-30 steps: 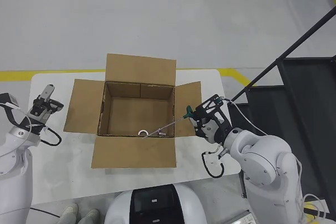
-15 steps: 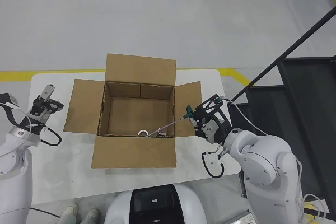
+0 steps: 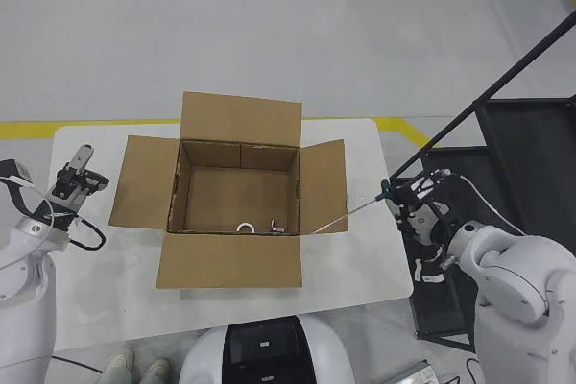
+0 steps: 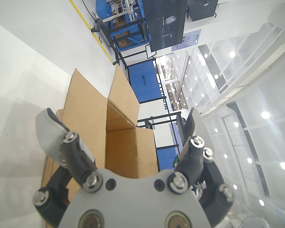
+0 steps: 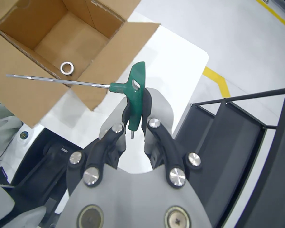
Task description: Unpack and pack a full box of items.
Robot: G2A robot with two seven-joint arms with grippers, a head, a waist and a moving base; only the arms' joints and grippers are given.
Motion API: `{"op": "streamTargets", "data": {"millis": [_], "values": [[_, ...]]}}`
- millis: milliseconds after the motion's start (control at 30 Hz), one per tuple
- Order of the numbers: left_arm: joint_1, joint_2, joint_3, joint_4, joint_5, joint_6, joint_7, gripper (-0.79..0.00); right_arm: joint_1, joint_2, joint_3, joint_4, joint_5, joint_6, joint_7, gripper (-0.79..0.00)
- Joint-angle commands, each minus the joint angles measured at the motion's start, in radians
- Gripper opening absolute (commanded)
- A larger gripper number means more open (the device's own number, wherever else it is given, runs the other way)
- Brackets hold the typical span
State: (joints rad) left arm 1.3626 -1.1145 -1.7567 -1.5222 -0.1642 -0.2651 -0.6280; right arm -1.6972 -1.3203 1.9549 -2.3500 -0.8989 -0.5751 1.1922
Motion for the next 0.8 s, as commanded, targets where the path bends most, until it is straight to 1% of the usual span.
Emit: {"op": "streamTargets", "data": {"millis": [0,33,133,200,300,333,367,433,500,600,700,767], "values": [[0.0,0.0,0.0,0.0,0.0,0.0,0.0,0.0,-0.062,0.012,0.06,0.0,0.072,-0.056,-0.003,-0.785],[0.0,0.0,0.0,0.0,0.0,0.0,0.0,0.0,-0.104,0.022,0.074,0.0,0.086,-0.076,-0.023,-0.785],[0.0,0.0,0.0,0.0,0.0,0.0,0.0,0.0,-0.227,0.063,0.097,0.0,0.033,-0.146,-0.093,-0.785],[0.0,0.0,0.0,0.0,0.0,0.0,0.0,0.0,-0.291,0.09,0.095,0.0,-0.061,-0.177,-0.124,-0.785],[0.0,0.0,0.0,0.0,0.0,0.0,0.0,0.0,-0.342,0.115,0.046,0.0,-0.235,-0.185,-0.133,-0.785],[0.0,0.0,0.0,0.0,0.0,0.0,0.0,0.0,-0.345,0.118,0.023,0.005,-0.272,-0.174,-0.124,-0.785],[0.0,0.0,0.0,0.0,0.0,0.0,0.0,0.0,-0.339,0.118,0.0,0.025,-0.295,-0.143,-0.124,-0.785],[0.0,0.0,0.0,0.0,0.0,0.0,0.0,0.0,-0.317,0.119,-0.054,0.066,-0.39,-0.089,-0.13,-0.785],[0.0,0.0,0.0,0.0,0.0,0.0,0.0,0.0,-0.29,0.116,-0.112,0.116,-0.445,-0.023,-0.175,-0.785],[0.0,0.0,0.0,0.0,0.0,0.0,0.0,0.0,-0.258,0.112,-0.164,0.166,-0.471,0.081,-0.231,-0.785],[0.0,0.0,0.0,0.0,0.0,0.0,0.0,0.0,-0.232,0.11,-0.194,0.195,-0.491,0.146,-0.256,-0.785],[0.0,0.0,0.0,0.0,0.0,0.0,0.0,0.0,-0.213,0.109,-0.218,0.215,-0.493,0.169,-0.262,-0.785]]}}
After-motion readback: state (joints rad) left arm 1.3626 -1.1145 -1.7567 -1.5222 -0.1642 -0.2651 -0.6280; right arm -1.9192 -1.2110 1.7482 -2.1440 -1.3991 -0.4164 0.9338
